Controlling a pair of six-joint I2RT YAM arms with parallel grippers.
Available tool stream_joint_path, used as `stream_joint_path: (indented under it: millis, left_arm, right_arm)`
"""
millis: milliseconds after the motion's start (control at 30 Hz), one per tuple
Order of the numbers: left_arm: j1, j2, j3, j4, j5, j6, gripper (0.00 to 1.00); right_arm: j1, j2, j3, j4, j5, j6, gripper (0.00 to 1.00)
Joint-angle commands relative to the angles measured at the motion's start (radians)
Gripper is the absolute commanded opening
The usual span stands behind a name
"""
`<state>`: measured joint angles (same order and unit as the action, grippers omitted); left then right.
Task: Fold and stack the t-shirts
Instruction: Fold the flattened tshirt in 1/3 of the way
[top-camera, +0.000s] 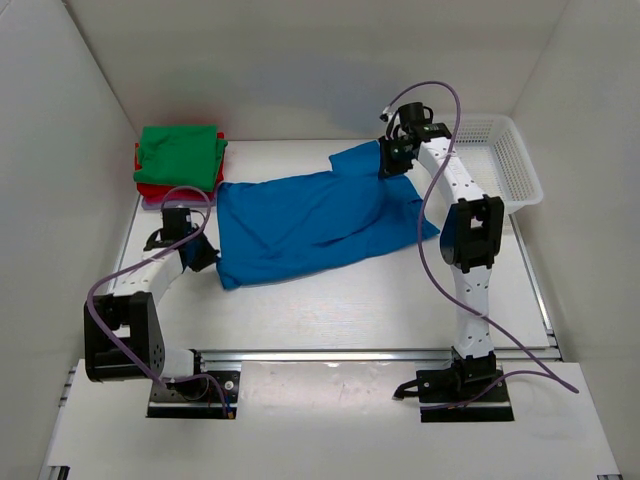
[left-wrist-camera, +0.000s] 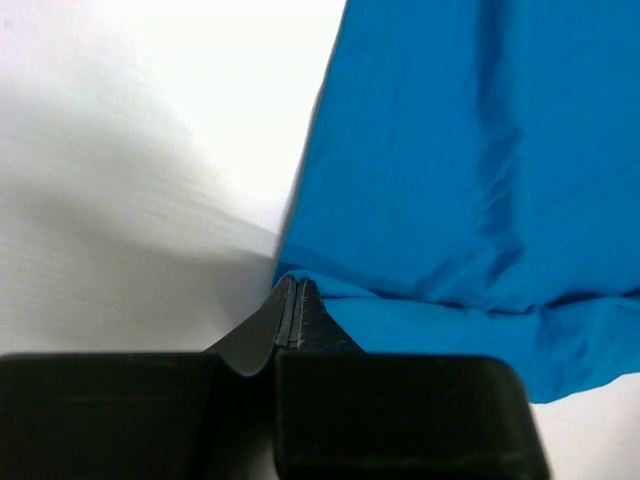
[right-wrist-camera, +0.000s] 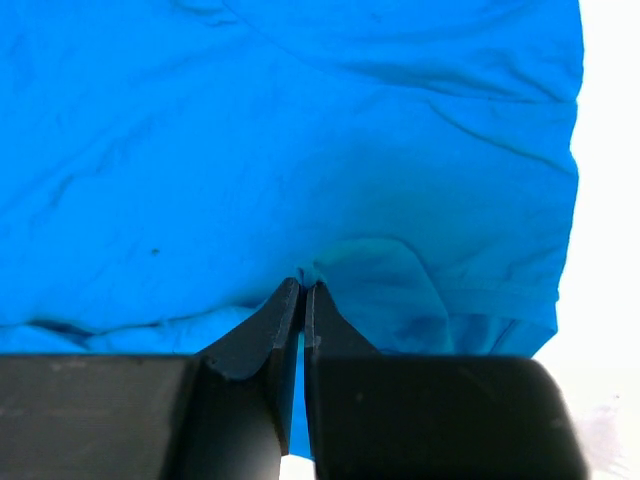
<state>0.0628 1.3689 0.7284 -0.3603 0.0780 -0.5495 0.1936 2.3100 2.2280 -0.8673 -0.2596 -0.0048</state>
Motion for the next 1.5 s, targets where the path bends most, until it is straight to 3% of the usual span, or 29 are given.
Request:
stream_joint_path:
  millis: [0, 467, 1467]
  left_arm:
    - [0.006, -0.031, 0.034, 0.064, -0.029, 0.006, 0.00]
    - [0.017, -0.068, 0.017, 0.093, -0.027, 0.003, 0.00]
    - [0.012, 0.082, 0.089, 0.179, 0.011, 0.013, 0.00]
  right_arm:
    - [-0.007, -0.023, 0.059, 0.017, 0.016, -0.004, 0.00]
    - [-0.060, -0.061, 0.070, 0.002, 0.034, 0.000, 0.00]
    - [-0.126, -0.054, 0.078, 0.036, 0.036, 0.040, 0.00]
